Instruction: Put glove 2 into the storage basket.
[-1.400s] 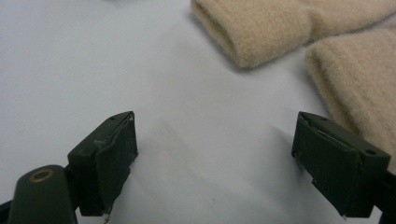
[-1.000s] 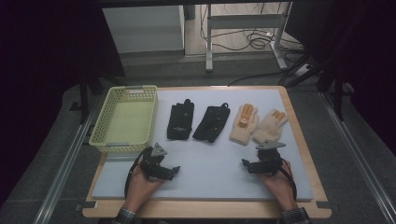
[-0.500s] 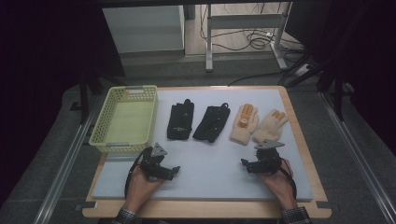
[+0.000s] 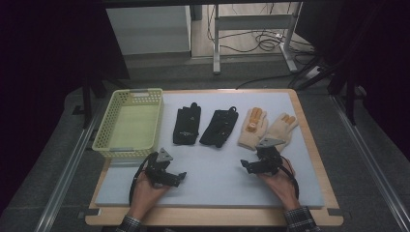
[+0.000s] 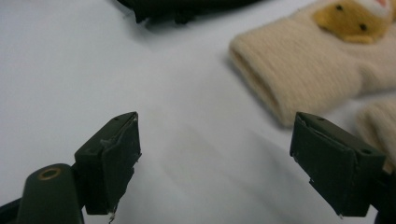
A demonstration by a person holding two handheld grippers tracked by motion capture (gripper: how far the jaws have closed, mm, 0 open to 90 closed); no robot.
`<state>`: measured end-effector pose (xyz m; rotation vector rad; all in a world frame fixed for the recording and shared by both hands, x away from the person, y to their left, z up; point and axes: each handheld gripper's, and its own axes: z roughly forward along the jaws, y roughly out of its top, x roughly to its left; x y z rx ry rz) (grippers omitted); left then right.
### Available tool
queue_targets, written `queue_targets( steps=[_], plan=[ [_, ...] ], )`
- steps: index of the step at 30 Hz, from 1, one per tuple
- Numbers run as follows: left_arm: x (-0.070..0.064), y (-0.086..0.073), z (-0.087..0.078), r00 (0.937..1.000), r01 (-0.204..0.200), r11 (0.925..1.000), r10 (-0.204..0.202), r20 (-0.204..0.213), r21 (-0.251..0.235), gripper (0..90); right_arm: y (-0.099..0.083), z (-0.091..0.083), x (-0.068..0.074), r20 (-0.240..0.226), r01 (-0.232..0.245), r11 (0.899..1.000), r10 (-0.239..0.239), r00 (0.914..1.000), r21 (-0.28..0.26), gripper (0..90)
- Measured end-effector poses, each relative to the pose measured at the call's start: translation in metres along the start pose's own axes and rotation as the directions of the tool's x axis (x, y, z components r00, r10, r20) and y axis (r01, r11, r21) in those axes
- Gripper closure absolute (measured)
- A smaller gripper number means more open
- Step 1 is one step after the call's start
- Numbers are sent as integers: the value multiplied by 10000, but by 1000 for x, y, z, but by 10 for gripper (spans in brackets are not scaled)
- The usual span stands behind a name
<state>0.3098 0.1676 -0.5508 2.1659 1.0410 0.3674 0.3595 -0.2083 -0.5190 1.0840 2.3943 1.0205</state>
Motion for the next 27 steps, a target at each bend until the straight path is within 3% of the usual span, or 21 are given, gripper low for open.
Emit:
queue_targets(
  steps=[8,14,27],
  plan=[
    [0,0,0,10000,-4,10000,4,-1,-4,30,21,9,7,-257,185,9995,-191,9995,-247,212],
    [0,0,0,10000,-3,10000,3,-3,-5,30,38,20,4,-389,251,9992,-263,9989,-321,246],
    [0,0,0,10000,-7,10000,7,2,-4,30,70,43,-4,-32,535,9981,-536,9986,-317,321]
  ],
)
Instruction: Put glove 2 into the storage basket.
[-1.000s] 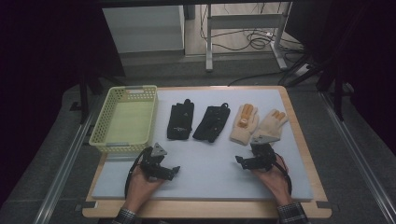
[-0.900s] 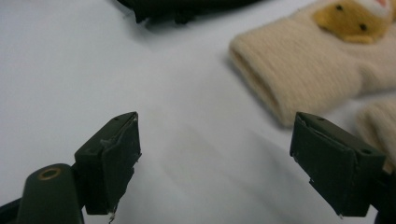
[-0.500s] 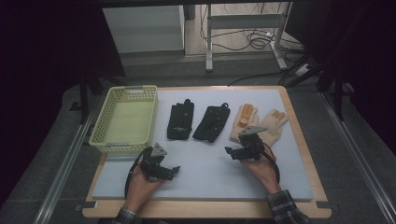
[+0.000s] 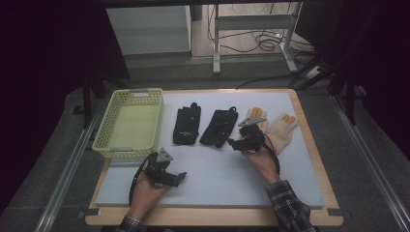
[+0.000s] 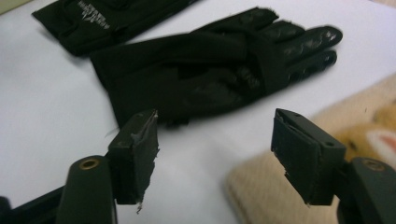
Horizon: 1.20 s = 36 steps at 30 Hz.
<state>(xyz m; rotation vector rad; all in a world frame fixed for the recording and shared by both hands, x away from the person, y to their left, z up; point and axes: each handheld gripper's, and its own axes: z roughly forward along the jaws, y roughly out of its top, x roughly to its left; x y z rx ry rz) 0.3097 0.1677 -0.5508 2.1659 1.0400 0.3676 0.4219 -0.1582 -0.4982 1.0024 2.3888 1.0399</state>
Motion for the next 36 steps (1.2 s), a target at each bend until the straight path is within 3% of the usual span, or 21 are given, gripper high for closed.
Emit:
queue_targets(
  steps=[11,17,21,23,27,30,32,36],
  plan=[
    [0,0,0,10000,6,10000,-6,1,-3,30,21,26,-12,113,-234,9997,234,9997,67,480],
    [0,0,0,10000,7,10000,-7,7,-7,30,28,42,-14,243,-258,9993,252,9994,266,507],
    [0,0,0,10000,8,10000,-8,7,-7,30,31,52,-14,324,-320,9988,308,9990,378,472],
    [0,0,0,10000,11,10000,-11,5,-8,30,34,61,-13,388,-378,9983,361,9986,447,372],
    [0,0,0,10000,9,10000,-9,6,-11,30,36,71,-13,566,-513,9977,487,9972,452,296],
    [0,0,0,10000,6,10000,-6,4,-10,30,37,81,-13,784,-442,9952,374,9962,877,269],
    [0,0,0,10000,7,10000,-7,4,-7,29,38,82,-13,446,-626,9930,583,9973,1005,390],
    [0,0,0,10000,6,10000,-6,4,-4,29,37,81,-10,481,-617,9935,573,9972,952,492]
  ],
)
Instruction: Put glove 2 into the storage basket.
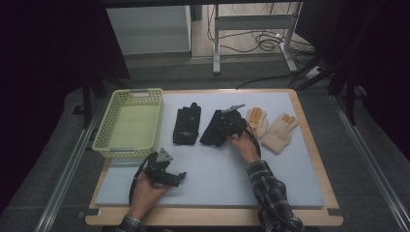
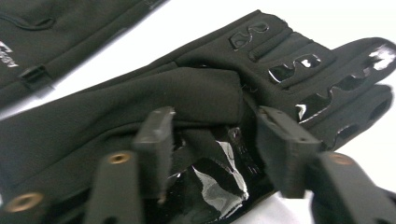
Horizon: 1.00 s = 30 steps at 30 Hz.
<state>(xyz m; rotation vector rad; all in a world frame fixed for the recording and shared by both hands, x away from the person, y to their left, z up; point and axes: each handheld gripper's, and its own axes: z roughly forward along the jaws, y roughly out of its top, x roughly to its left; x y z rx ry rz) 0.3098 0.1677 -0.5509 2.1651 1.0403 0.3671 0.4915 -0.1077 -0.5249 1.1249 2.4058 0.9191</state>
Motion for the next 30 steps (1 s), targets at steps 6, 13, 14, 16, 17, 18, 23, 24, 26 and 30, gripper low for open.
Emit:
queue_targets(
  steps=[6,13,14,16,17,18,23,24,26,30],
  plan=[
    [0,0,0,10000,5,10000,-5,-2,1,29,-5,-1,3,-687,-352,9987,326,9971,-365,811],
    [0,0,0,10000,7,10000,-7,7,-1,29,-1,-4,1,-916,-368,9990,344,9952,-251,851],
    [0,0,0,10000,5,10000,-5,4,2,29,0,-10,1,-1031,-336,9987,296,9942,-375,852],
    [0,0,0,10000,6,10000,-6,9,2,29,0,-13,0,-1164,-377,9981,319,9927,-477,852],
    [0,0,0,10000,5,10000,-5,5,5,30,0,-19,0,-1284,-428,9973,349,9911,-598,852],
    [0,0,0,10000,2,10000,-2,2,11,29,0,-28,1,-1488,-395,9965,281,9885,-739,851],
    [0,0,0,10000,-12,10000,12,-7,22,29,-2,-50,8,-2010,-148,9949,-56,9796,-997,851],
    [0,0,0,10000,0,10000,0,-2,11,29,-2,-56,10,-2123,-91,9945,-134,9771,-1046,851],
    [0,0,0,10000,23,10000,-23,0,-9,29,-5,-75,19,-2525,10,9926,-318,9671,-1212,851],
    [0,0,0,10000,12,10000,-12,-10,-15,30,-10,-93,32,-2848,345,9895,-738,9558,-1406,850]
  ],
)
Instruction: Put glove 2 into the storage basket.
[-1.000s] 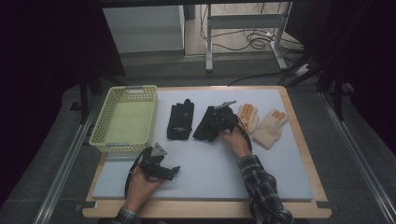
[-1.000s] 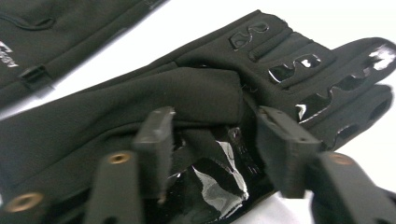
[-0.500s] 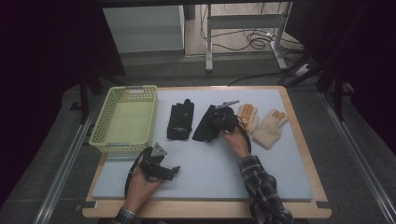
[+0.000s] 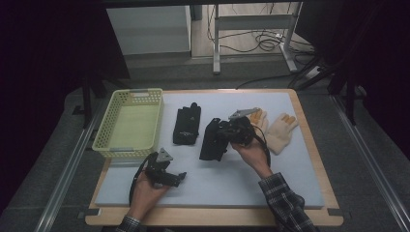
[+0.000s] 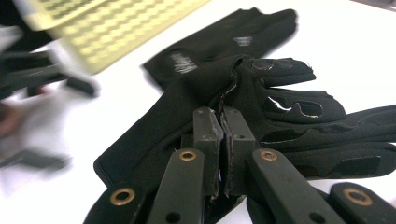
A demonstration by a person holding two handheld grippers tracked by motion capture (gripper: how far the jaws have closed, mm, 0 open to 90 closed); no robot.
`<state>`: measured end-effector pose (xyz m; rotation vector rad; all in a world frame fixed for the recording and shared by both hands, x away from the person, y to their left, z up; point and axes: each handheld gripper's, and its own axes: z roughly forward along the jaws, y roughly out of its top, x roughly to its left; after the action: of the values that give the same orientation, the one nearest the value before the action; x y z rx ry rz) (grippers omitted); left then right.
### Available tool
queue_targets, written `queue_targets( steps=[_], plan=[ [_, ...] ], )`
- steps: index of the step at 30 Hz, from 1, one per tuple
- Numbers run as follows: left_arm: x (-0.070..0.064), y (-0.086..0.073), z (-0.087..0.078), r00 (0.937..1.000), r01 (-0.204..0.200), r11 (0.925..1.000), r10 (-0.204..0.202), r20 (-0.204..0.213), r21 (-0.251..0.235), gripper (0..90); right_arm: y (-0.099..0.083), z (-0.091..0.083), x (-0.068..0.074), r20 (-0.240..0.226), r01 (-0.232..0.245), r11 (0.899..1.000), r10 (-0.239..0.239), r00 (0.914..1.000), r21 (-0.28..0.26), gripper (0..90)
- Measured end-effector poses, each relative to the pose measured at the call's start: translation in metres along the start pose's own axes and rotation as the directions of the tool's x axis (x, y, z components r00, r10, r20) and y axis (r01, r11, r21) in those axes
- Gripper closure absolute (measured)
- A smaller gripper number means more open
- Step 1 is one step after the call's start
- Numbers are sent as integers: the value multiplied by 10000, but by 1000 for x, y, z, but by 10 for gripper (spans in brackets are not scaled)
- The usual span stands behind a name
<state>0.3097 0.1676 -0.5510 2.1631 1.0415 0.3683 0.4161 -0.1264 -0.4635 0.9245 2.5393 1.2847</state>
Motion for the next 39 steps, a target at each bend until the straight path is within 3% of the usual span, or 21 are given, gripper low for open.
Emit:
queue_targets(
  steps=[2,4,5,10,14,16,19,22,28,29,34,36,39],
  plan=[
    [0,0,0,10000,12,10000,-12,-11,-19,29,-7,-11,21,-398,375,9992,-370,9985,136,850],
    [0,0,0,10000,8,10000,-8,-10,-19,30,-10,-13,27,-517,446,9988,-434,9977,217,850],
    [0,0,0,10000,-4,10000,4,-7,-9,30,-20,-15,38,-731,621,9973,-590,9956,403,849],
    [0,0,0,10000,25,10000,-25,0,-7,30,-42,-10,50,-685,1138,9898,-1081,9918,853,829],
    [0,0,0,10000,23,10000,-23,3,-10,30,-63,-1,50,14,1738,9764,-1755,9845,1281,592],
    [0,0,0,10000,15,10000,-15,13,1,30,-65,-3,46,53,1473,9835,-1487,9889,1046,501],
    [0,0,0,10000,0,10000,0,7,15,30,-55,-12,36,19,984,9941,-986,9951,460,447],
    [0,0,0,10000,-33,10000,33,3,20,30,-49,-11,34,73,913,9951,-916,9958,373,438],
    [0,0,0,10000,-7,10000,7,10,19,30,-31,10,26,210,623,9977,-628,9978,272,421],
    [0,0,0,10000,-13,10000,13,6,20,30,-23,20,23,274,478,9983,-487,9984,329,417],
    [0,0,0,10000,-29,10000,29,0,35,30,-6,41,19,365,488,9980,-502,9981,404,422],
    [0,0,0,10000,3,10000,-3,-1,8,30,7,56,16,455,729,9959,-754,9961,542,457],
    [0,0,0,10000,-14,10000,14,4,25,30,14,65,13,503,965,9933,-998,9937,644,494]
  ],
)
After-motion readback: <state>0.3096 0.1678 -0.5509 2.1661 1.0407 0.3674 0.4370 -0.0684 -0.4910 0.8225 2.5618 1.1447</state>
